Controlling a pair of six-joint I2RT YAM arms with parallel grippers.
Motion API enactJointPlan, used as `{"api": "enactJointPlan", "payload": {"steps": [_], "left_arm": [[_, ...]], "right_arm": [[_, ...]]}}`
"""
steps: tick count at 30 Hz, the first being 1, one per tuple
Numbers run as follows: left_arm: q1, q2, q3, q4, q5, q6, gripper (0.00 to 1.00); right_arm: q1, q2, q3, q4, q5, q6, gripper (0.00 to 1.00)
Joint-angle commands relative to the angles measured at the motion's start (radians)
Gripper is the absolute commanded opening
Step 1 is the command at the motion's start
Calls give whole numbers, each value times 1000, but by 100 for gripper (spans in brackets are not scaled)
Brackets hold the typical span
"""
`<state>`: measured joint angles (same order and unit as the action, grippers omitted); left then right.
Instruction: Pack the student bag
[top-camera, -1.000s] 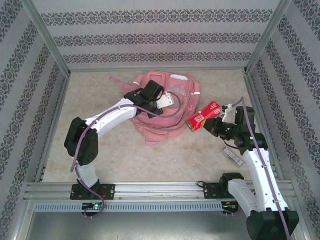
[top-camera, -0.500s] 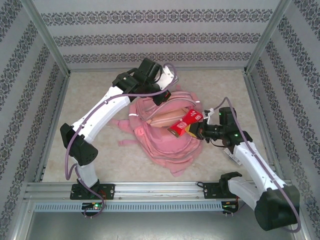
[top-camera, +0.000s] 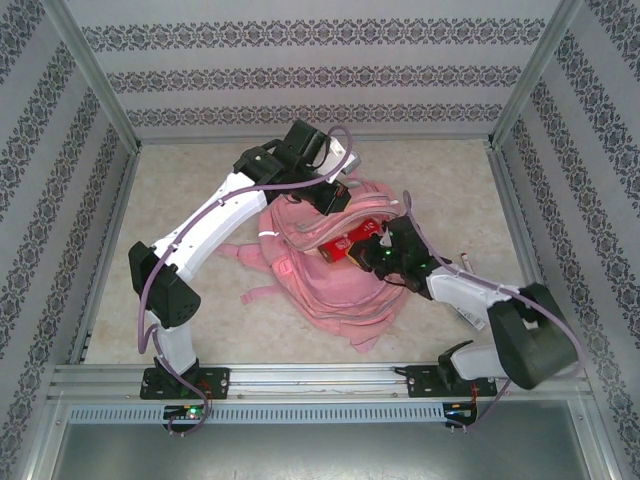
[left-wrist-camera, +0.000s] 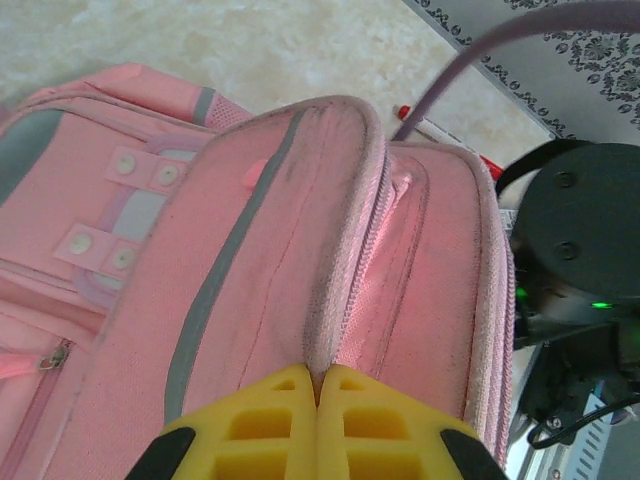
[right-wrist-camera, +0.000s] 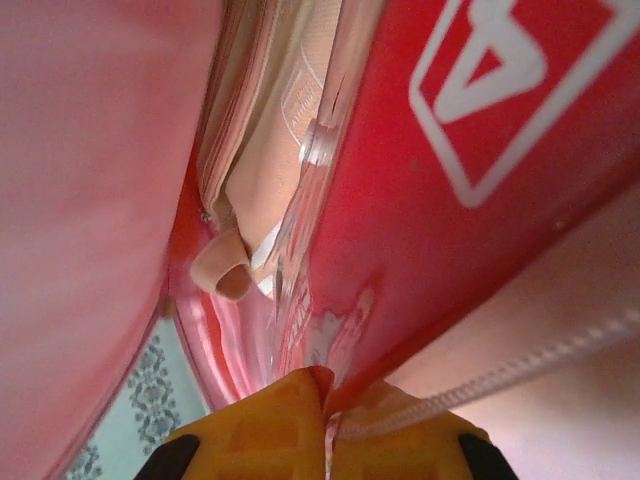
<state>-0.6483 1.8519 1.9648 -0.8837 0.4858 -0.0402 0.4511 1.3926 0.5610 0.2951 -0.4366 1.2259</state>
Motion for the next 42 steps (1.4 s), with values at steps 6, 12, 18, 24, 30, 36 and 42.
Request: {"api": "enactJointPlan", "payload": {"steps": [6, 12, 18, 24, 30, 36, 42], "left_arm": [[-16, -20, 0, 113, 63, -46, 0], [-17, -40, -33, 118, 61, -38, 0], [-16, -63, -71, 141, 40, -36, 0], [-16, -90, -122, 162, 4, -13, 0], [-6, -108, -217, 205, -29, -11, 0], [7, -114, -295, 242, -29, -12, 0], [13, -108, -431, 308, -87, 10, 0]], "right_arm": [[46, 91, 95, 258, 63, 54, 0], [47, 169, 131, 275, 62, 41, 0], [56, 320, 205, 326, 42, 40, 32], [51, 206, 151, 174, 95, 42, 44], [8, 37, 57, 0, 84, 31, 49], [-66, -215, -4, -295, 79, -66, 53], [-268, -414, -48, -580, 53, -262, 53]]}}
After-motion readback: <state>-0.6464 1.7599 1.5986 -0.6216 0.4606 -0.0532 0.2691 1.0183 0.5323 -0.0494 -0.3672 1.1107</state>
